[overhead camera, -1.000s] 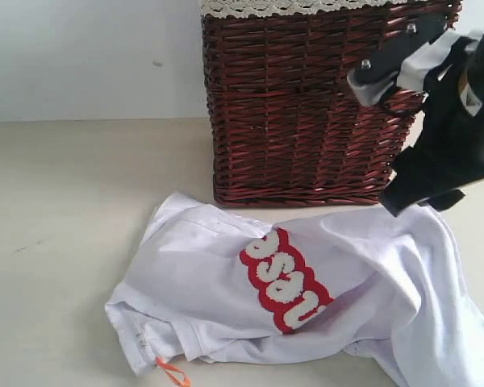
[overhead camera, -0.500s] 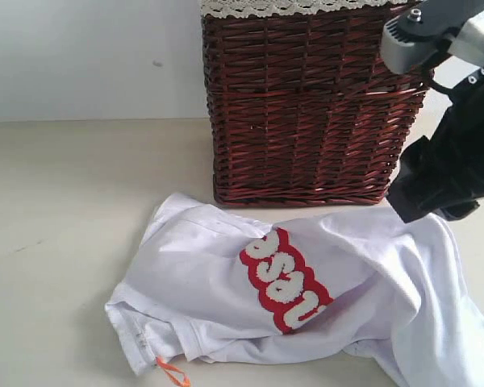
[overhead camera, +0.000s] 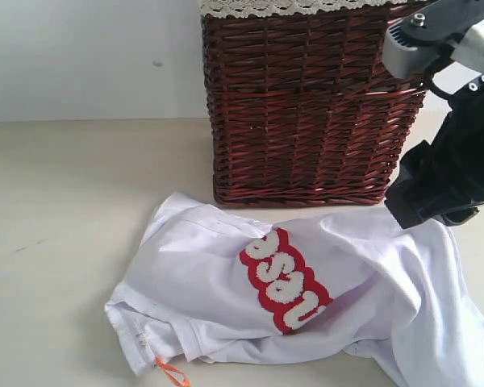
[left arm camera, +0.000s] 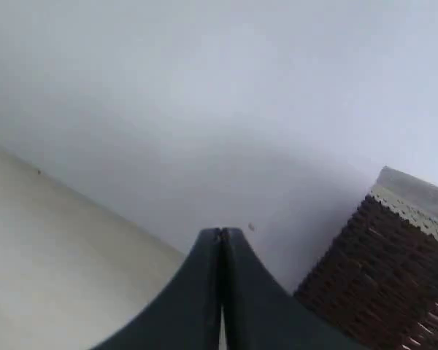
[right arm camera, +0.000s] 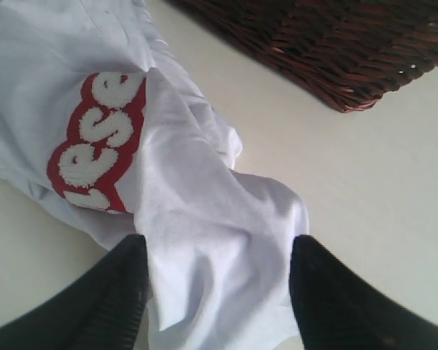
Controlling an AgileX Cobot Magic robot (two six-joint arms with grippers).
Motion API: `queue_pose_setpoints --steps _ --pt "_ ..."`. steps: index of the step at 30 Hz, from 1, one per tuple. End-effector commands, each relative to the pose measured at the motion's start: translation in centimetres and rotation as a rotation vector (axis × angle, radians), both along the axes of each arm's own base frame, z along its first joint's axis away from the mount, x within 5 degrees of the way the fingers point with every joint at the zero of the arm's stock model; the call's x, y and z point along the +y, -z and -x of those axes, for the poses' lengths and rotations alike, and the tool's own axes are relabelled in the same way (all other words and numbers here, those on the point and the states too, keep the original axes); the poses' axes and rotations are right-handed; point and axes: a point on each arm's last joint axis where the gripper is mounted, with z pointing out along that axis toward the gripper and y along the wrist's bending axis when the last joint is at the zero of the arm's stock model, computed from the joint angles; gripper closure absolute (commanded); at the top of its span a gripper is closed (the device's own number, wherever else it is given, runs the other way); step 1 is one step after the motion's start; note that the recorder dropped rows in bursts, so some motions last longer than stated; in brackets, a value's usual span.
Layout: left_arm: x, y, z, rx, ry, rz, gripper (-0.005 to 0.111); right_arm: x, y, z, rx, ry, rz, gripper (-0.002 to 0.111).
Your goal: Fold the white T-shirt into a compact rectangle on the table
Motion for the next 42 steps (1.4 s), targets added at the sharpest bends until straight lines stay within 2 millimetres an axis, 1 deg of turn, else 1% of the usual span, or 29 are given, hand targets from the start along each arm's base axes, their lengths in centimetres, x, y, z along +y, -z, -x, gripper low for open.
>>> queue_pose_setpoints --steps 1,3,6,9,13,15,16,18,20,22,23,26,28,32,35,37,39,42 --pt "-0.8 0.2 0.1 0.112 0.105 -0.036 0.107 -0.1 -0.1 0.1 -0.012 -0.001 -0.017 0.053" --pt "-1.3 -0.5 0.0 0.150 0.178 -0.090 0.107 -0.1 -0.1 0.1 -0.012 -0.001 -0.017 0.053" --pt "-2.2 -2.3 -0.6 0.203 0.307 -0.116 0.107 -0.1 -0.1 0.0 -0.013 -0.002 -0.016 0.053" --pt "-3.4 -4.0 -1.3 0.245 0.438 -0.235 0.107 -0.1 -0.1 0.0 -0.015 -0.005 -0.016 0.053" --pt "-5.7 -5.1 -2.8 0.325 0.642 -0.393 0.107 0.0 -0.1 0.1 -0.012 -0.010 -0.018 0.053" --pt "-7.2 -4.9 -3.7 0.361 0.741 -0.469 0.104 0.0 -0.1 0.1 -0.012 -0.010 -0.018 0.053" --pt "-7.9 -4.6 -4.1 0.374 0.781 -0.495 0.100 0.0 -0.1 0.1 -0.012 -0.010 -0.018 0.053" --pt "-9.7 -3.6 -5.1 0.422 0.860 -0.585 0.090 0.0 -0.1 0.1 -0.012 -0.010 -0.018 0.053" --pt "-11.7 -1.7 -6.1 0.498 0.932 -0.673 0.079 0.0 -0.1 0.1 -0.012 -0.010 -0.018 0.053" --pt "-13.2 -0.3 -6.7 0.534 0.976 -0.747 0.069 0.0 -0.1 0.1 -0.012 -0.010 -0.018 0.053" --pt "-14.3 0.8 -7.1 0.561 1.002 -0.802 0.063 0.0 -0.1 0.1 -0.014 -0.012 -0.018 0.053" --pt "-16.4 3.0 -8.2 0.633 1.054 -0.916 0.048 0.0 -0.1 0.1 -0.014 -0.016 -0.015 0.053" --pt "-17.4 4.5 -9.1 0.705 1.067 -0.941 0.044 0.0 -0.1 0.0 -0.016 -0.017 -0.017 0.053" --pt "-19.0 6.9 -10.8 0.751 1.077 -1.028 0.044 0.0 -0.2 0.0 -0.018 -0.021 -0.016 0.053" --pt "-19.9 8.3 -12.1 0.737 1.053 -1.075 0.044 0.0 -0.2 0.0 -0.019 -0.022 -0.015 0.053" --pt "-20.3 9.1 -12.9 0.710 1.014 -1.087 0.047 0.0 -0.2 0.0 -0.019 -0.024 -0.014 0.053" --pt "-20.7 9.4 -13.6 0.672 0.977 -1.089 0.056 0.0 -0.2 0.0 -0.021 -0.025 -0.015 0.053" --pt "-21.2 9.3 -14.0 0.657 0.976 -1.093 0.084 0.0 -0.2 0.0 -0.025 -0.025 -0.015 0.053"
